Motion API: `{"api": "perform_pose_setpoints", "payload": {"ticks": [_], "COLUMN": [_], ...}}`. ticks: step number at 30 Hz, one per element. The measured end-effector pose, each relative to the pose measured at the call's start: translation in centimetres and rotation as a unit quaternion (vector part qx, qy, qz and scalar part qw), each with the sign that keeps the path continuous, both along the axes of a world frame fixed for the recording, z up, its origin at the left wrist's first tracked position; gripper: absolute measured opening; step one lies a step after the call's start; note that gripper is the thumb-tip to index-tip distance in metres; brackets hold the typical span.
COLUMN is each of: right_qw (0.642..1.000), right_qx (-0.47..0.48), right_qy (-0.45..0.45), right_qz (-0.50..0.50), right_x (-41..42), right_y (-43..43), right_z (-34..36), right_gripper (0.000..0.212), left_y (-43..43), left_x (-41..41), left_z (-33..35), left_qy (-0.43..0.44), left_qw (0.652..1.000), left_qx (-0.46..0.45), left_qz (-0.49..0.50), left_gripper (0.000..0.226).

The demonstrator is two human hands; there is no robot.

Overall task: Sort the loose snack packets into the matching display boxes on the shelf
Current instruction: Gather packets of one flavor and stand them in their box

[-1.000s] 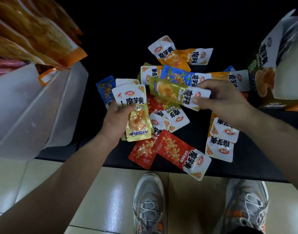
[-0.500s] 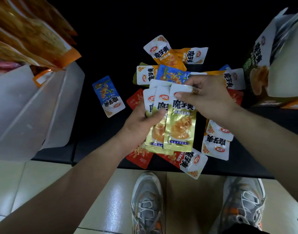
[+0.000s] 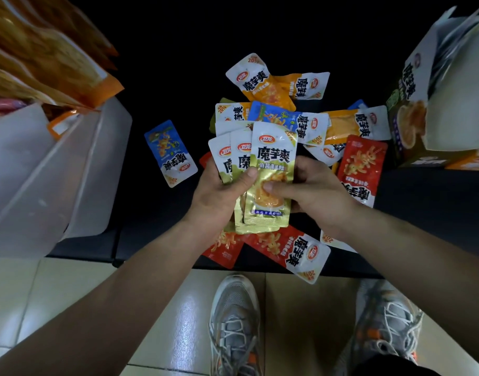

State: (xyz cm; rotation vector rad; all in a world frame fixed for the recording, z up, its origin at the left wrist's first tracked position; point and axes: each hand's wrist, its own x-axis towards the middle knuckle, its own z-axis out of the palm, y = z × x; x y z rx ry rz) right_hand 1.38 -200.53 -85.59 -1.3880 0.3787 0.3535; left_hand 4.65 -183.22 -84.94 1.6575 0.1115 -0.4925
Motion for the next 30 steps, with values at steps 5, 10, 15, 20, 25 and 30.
{"api": "perform_pose_setpoints", "payload": {"ticks": [5, 10, 15, 20, 25, 30], "right_qw": [1.000, 0.999, 1.000, 1.000, 0.999, 0.998], "right_qx": [-0.015, 0.008, 0.003, -0.020, -0.031, -0.051], "right_qy": [-0.002, -0.018, 0.000, -0.010, -0.017, -0.028], "right_qz": [-0.001, 0.033, 0.000, -0.018, -0.007, 0.003], "right_x": [0.3, -0.1, -0.2, 0.1, 0.2, 0.0], "right_y": [-0.7, -1.0, -1.0, -1.7, -1.7, -1.5], "right_z": [0.0, 0.0, -0.5, -1.4, -1.5, -1.3], "right_gripper": [0.036, 0.045, 0.034, 0.021, 0.029, 0.045], "left_y": [0.2, 0.2, 0.6, 0.7, 0.7, 0.1], "left_x": [0.3, 0.1, 0.5, 0.6, 0.4, 0.3], "left_z": [0.0, -0.1, -0.1, -0.3, -0.8, -0.7], "left_qy": [0.077, 0.031, 0.085, 0.089, 0.026, 0.029], "left_qw": [0.995, 0.999, 0.995, 0.994, 0.999, 0.999], "left_qx": [-0.049, -0.019, -0.041, -0.021, 0.032, 0.026], "left_qz": [0.025, 0.001, 0.035, 0.056, 0.019, 0.015], "left_gripper": [0.035, 0.046, 0.050, 0.045, 0.055, 0.043]}}
